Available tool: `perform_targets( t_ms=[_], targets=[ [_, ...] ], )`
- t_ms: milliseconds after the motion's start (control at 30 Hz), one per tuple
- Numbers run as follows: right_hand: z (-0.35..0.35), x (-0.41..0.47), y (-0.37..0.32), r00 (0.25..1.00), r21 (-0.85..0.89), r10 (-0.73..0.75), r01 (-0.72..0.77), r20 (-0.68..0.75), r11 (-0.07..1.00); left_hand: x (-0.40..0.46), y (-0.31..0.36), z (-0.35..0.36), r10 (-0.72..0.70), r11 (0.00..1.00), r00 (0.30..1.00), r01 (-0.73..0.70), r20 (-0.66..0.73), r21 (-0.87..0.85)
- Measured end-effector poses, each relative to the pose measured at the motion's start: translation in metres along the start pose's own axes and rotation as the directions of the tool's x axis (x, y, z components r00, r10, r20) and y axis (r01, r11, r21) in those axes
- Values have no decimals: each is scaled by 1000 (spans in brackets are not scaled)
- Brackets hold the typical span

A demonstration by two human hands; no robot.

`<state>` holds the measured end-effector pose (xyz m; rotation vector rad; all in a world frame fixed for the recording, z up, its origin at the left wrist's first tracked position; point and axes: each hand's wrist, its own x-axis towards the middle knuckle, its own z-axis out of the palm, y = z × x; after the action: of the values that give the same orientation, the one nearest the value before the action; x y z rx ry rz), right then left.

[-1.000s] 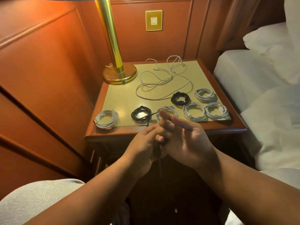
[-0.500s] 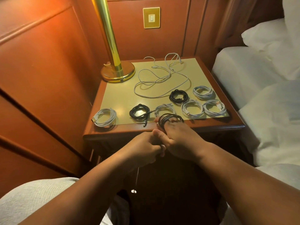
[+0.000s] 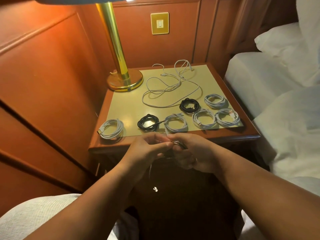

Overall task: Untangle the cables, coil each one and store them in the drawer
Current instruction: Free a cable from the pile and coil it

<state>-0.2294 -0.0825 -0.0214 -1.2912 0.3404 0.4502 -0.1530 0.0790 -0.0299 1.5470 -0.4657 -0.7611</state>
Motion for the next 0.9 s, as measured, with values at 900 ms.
perform_targets(
  t_ms=[900],
  targets=[
    [12, -2, 4, 969, 447, -215, 139, 124, 884, -8, -6, 27, -122, 899, 993, 111, 0, -424]
  ],
)
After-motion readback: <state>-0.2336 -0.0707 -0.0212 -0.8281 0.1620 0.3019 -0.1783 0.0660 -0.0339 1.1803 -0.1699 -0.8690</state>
